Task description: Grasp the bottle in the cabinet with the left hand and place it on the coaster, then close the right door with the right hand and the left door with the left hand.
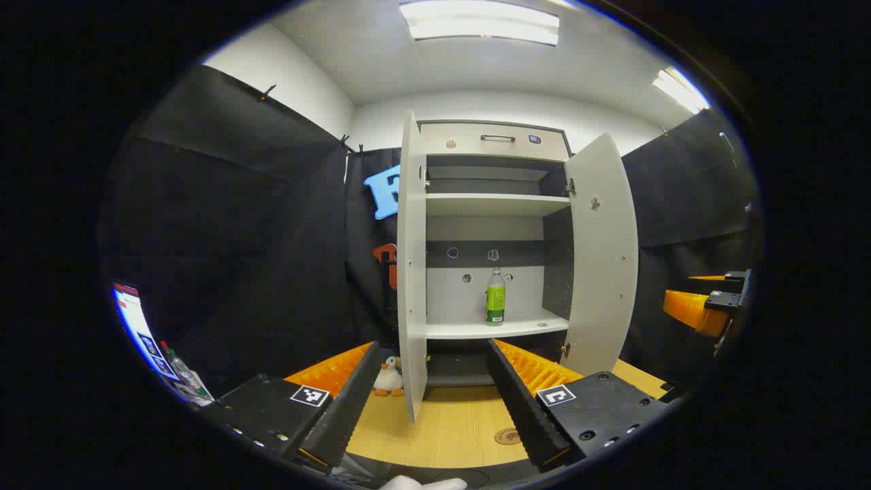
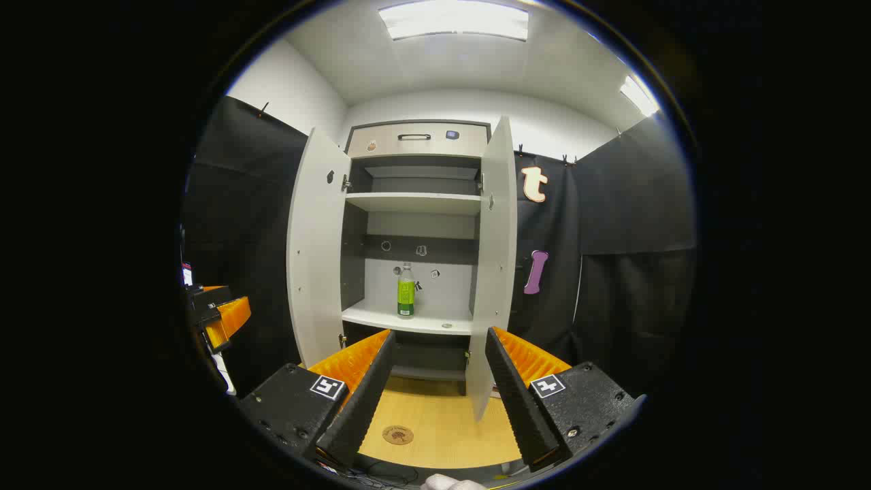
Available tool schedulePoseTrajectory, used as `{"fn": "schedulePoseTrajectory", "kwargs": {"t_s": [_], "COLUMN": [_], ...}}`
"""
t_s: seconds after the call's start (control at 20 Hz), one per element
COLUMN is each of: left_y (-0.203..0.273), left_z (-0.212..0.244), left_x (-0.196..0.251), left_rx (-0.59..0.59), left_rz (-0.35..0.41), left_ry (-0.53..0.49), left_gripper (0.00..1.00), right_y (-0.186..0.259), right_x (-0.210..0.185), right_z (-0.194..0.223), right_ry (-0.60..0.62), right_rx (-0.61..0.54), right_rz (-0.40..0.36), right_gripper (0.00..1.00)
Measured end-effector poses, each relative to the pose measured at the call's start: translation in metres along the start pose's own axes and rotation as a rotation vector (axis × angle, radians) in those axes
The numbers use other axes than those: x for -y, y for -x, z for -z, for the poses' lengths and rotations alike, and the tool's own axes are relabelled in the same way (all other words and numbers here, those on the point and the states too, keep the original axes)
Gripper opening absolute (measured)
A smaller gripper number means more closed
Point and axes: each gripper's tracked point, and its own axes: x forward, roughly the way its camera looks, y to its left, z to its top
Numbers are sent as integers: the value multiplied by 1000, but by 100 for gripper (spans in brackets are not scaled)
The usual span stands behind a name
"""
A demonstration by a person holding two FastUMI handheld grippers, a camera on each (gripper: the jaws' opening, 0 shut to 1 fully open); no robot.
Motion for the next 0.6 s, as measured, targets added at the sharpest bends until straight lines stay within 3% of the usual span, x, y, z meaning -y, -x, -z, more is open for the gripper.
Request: {"fn": "schedulePoseTrajectory", "kwargs": {"t_s": [0.1, 0.15, 0.3, 0.35, 0.6], "left_y": [-3, -5, -13, -17, -37], "left_z": [3, 4, 6, 8, 3], "left_x": [3, 3, 7, 6, 12], "left_rx": [-6, -9, -12, -20, -19], "left_rz": [7, 5, 12, 9, 3], "left_ry": [-8, -15, -12, -10, -17], "left_gripper": [98, 92, 98, 92, 95], "right_y": [1, -1, -8, -14, -36], "right_x": [3, 3, 2, 1, -1], "right_z": [4, 6, 10, 12, 10], "right_ry": [-3, -4, -2, -2, -6], "right_rx": [-8, -13, -26, -34, -32], "right_rz": [9, 9, 0, -5, -29], "right_gripper": [82, 82, 82, 82, 82]}}
